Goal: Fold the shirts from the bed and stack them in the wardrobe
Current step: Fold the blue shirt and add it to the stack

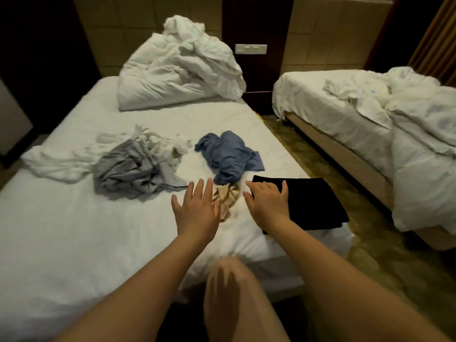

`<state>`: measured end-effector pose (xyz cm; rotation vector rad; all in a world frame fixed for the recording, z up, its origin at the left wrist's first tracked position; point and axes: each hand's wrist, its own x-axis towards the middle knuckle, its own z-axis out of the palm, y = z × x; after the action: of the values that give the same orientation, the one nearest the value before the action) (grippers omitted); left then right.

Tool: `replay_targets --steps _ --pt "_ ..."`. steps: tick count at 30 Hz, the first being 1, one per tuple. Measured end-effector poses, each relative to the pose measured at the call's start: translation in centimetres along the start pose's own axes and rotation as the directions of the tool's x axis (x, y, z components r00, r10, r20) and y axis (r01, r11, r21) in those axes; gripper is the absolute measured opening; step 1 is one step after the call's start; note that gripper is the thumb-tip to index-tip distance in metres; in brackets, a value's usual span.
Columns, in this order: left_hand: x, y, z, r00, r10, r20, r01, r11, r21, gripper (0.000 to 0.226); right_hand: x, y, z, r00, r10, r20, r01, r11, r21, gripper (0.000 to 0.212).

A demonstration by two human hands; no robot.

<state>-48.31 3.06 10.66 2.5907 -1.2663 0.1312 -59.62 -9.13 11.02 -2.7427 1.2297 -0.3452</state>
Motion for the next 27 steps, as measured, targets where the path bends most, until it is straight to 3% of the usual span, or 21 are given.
replay_targets --steps 4,8,15,19,22,25,27 --pt "-1.5 -3.0 -1.1 0.998 -0.019 -0.054 0.019 1.0 0.0 0.055 -0.3 -2.4 0.2 0.998 -0.045 0.033 0.047 0.997 -0.069 0.038" --pt "-1.9 -6.2 0.0 0.998 -0.06 -0.014 0.06 0.998 0.012 0.055 1.3 -4.1 2.1 0.995 -0.063 0.082 0.072 0.991 -0.11 0.037" --pt "3.5 -9.2 2.1 0.994 -0.105 0.013 0.105 0.994 0.029 0.055 8.9 -4.7 5.8 0.99 -0.011 0.138 0.026 0.994 -0.109 0.036" --pt "7.9 -9.6 3.9 0.996 -0.08 0.034 0.08 0.997 0.014 0.053 14.2 -2.9 8.9 0.958 0.122 0.259 -0.143 0.988 0.061 0.034" --pt "10.1 -10.4 5.6 0.998 -0.065 0.0 0.065 0.998 -0.025 0.05 16.9 -2.0 11.0 0.91 0.268 0.317 -0.332 0.928 0.168 0.034" --pt "11.1 -11.1 7.4 0.996 -0.088 0.007 0.088 0.995 -0.055 0.049 18.6 -1.7 12.5 0.866 0.3 0.401 -0.345 0.937 0.044 0.037" --pt "11.2 -11.3 8.2 0.995 -0.091 0.029 0.093 0.993 -0.068 0.05 19.3 -1.8 12.8 0.881 0.314 0.355 -0.337 0.941 0.005 0.036"
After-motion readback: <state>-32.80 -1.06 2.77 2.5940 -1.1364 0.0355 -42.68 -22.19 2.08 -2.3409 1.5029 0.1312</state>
